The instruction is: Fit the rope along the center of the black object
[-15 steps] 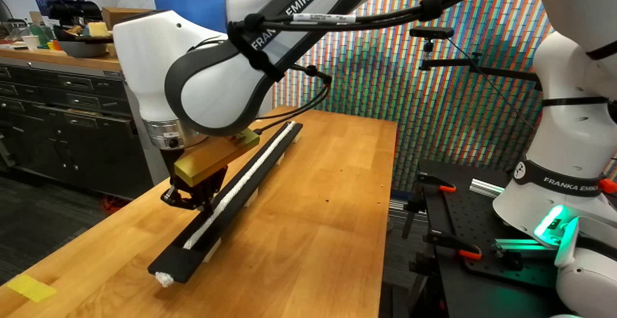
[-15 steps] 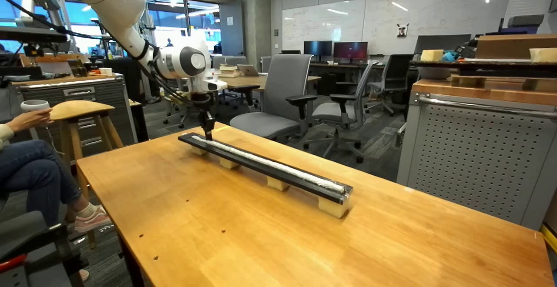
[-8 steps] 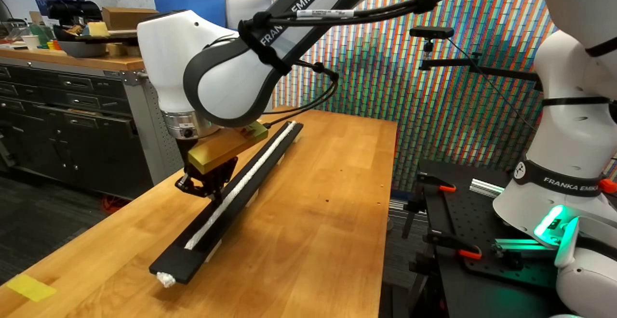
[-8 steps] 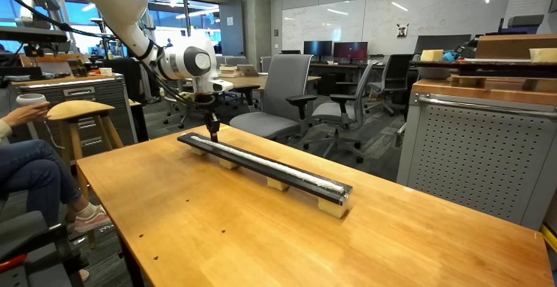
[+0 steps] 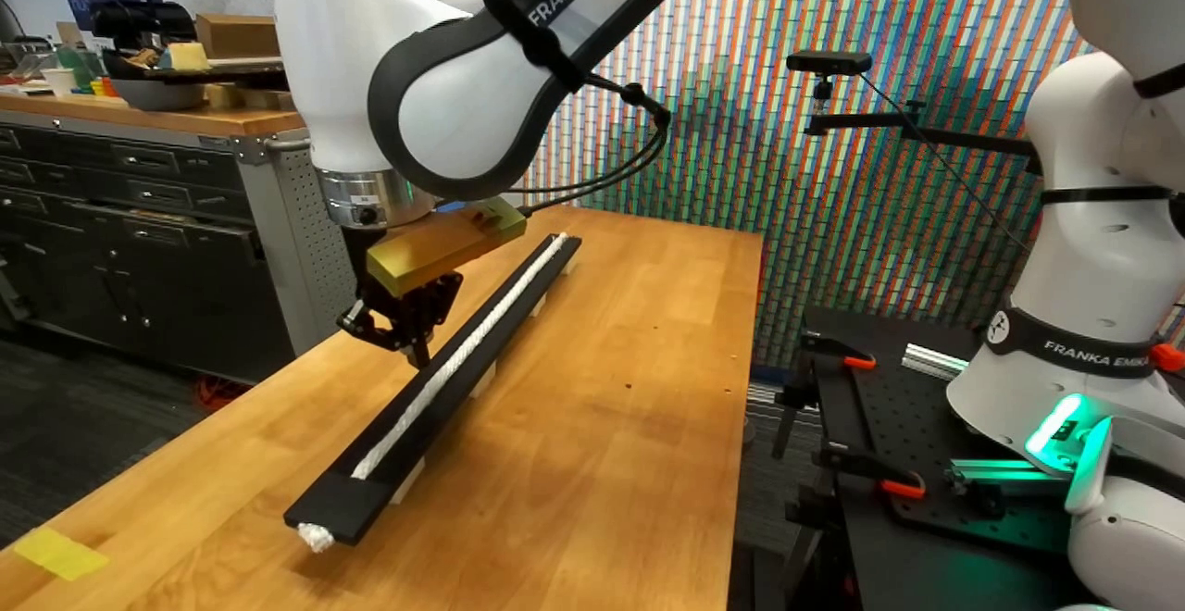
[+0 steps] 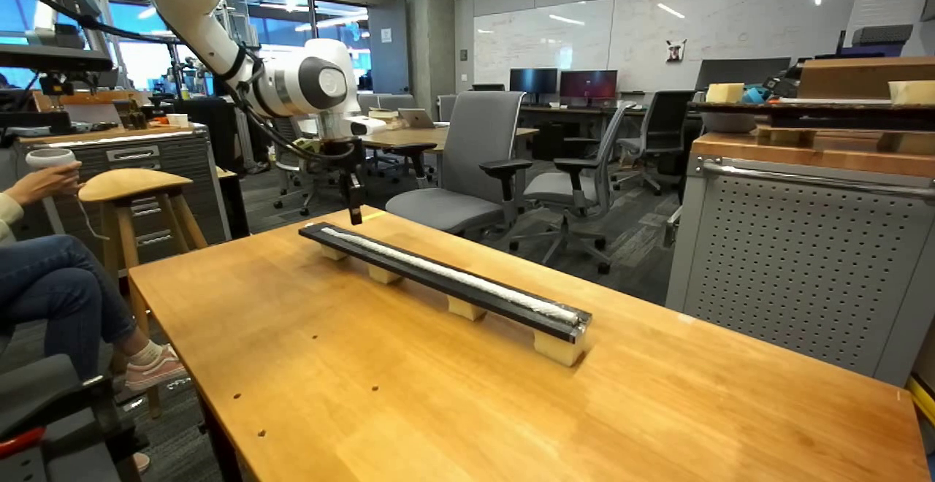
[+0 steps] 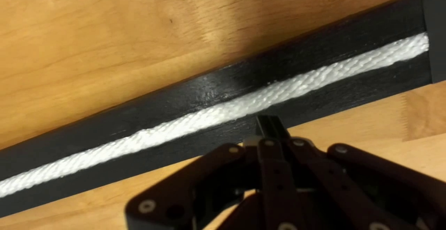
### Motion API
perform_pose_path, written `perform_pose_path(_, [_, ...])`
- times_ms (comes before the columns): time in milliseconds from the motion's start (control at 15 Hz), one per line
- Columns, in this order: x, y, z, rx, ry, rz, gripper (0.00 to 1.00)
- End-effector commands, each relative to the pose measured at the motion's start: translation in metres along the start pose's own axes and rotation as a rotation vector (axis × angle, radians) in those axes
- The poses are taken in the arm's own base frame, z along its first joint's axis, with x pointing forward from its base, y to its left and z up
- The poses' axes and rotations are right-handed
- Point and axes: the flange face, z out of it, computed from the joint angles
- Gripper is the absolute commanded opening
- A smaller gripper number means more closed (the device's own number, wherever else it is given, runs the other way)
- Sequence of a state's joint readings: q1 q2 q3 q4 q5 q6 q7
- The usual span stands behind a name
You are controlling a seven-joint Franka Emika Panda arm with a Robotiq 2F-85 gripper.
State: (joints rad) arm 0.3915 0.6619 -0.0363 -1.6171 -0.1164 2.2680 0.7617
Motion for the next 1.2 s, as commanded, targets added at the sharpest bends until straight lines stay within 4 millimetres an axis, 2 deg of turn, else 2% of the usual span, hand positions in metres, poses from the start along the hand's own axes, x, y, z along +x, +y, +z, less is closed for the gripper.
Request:
perform_pose_path(0, [-0.011, 0.010, -0.015, 0.003, 0.024, -0.001, 0.00])
perform_pose_path(600, [-0.021, 0.017, 0.006, 0.039, 0.003, -0.032, 0.00])
perform_pose_path(1133, [-0.030, 0.002, 0.005, 0.079, 0.022, -0.087, 0.00])
